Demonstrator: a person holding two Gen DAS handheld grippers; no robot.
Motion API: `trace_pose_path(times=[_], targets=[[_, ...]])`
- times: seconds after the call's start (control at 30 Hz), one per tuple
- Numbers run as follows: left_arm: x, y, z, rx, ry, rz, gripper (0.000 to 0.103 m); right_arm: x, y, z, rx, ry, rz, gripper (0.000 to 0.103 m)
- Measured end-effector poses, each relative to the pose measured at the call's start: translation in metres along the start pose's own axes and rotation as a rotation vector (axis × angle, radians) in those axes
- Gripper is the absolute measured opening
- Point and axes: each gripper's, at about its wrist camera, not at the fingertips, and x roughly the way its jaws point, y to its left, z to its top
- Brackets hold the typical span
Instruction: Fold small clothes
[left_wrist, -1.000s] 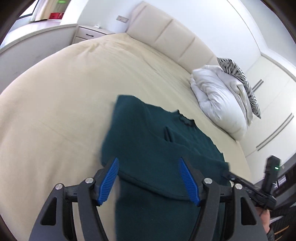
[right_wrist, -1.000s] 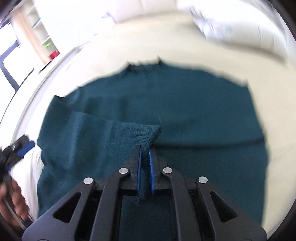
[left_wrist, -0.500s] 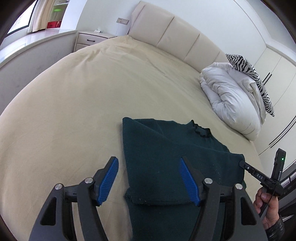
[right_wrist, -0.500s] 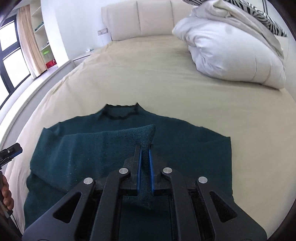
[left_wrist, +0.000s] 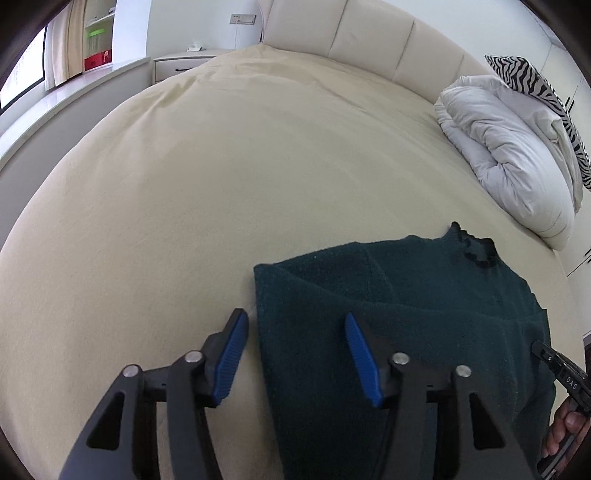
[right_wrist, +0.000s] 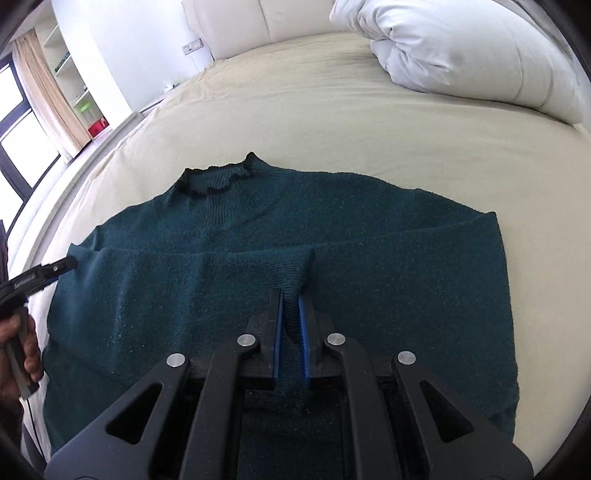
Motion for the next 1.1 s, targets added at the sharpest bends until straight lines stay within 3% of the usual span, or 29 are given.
trace_pose_path(times=[0.03, 0.17, 0.37, 0.5, 0.53, 0.6, 0.63, 0.67, 0.8, 0.9, 0.97, 1.03, 1.1], targets=[[0.002, 0.002, 0.000, -0.001, -0.001, 0.005, 0.039, 0.001, -0.001, -0.002, -0.014, 0.004, -0.013, 0.007], [0.004, 0.008, 0.001, 0.003, -0.001, 0.013, 0.022, 0.008, -0.006, -0.007, 0.003, 0.010, -0.032, 0.007], [0.002, 0.009, 0.002, 0.030, -0.006, 0.023, 0.019, 0.014, -0.019, -0.015, 0.097, -0.004, 0.012, 0.007], [-0.023, 0.012, -0.001, 0.002, -0.021, -0.003, 0.019, 0.002, -0.020, -0.015, 0.124, -0.003, 0.029, 0.010], [-0.033, 0.010, -0.004, 0.009, -0.034, -0.012, 0.022, -0.003, -0.023, -0.016, 0.157, -0.010, 0.054, 0.010], [-0.048, 0.008, -0.012, 0.014, -0.041, -0.015, 0.043, -0.010, -0.031, -0.017, 0.216, -0.012, 0.098, 0.011], [-0.054, 0.006, -0.017, 0.012, -0.039, -0.040, 0.058, -0.012, -0.032, -0.018, 0.228, -0.010, 0.108, 0.011], [-0.059, 0.004, -0.022, 0.019, -0.041, -0.055, 0.063, -0.012, -0.032, -0.020, 0.228, -0.006, 0.113, 0.011], [-0.052, -0.010, -0.040, 0.100, 0.006, -0.011, 0.063, -0.005, -0.023, -0.029, 0.182, 0.025, 0.074, 0.012], [-0.039, -0.007, -0.049, 0.116, 0.032, 0.001, 0.053, -0.003, -0.020, -0.034, 0.160, 0.019, 0.058, 0.013], [-0.040, -0.007, -0.052, 0.138, 0.030, 0.000, 0.037, -0.003, -0.021, -0.035, 0.145, 0.024, 0.049, 0.013], [-0.040, -0.009, -0.054, 0.158, 0.041, -0.015, 0.029, -0.002, -0.021, -0.035, 0.123, 0.030, 0.034, 0.012], [-0.041, -0.010, -0.056, 0.167, 0.037, -0.012, 0.027, -0.004, -0.024, -0.034, 0.143, 0.034, 0.024, 0.012]])
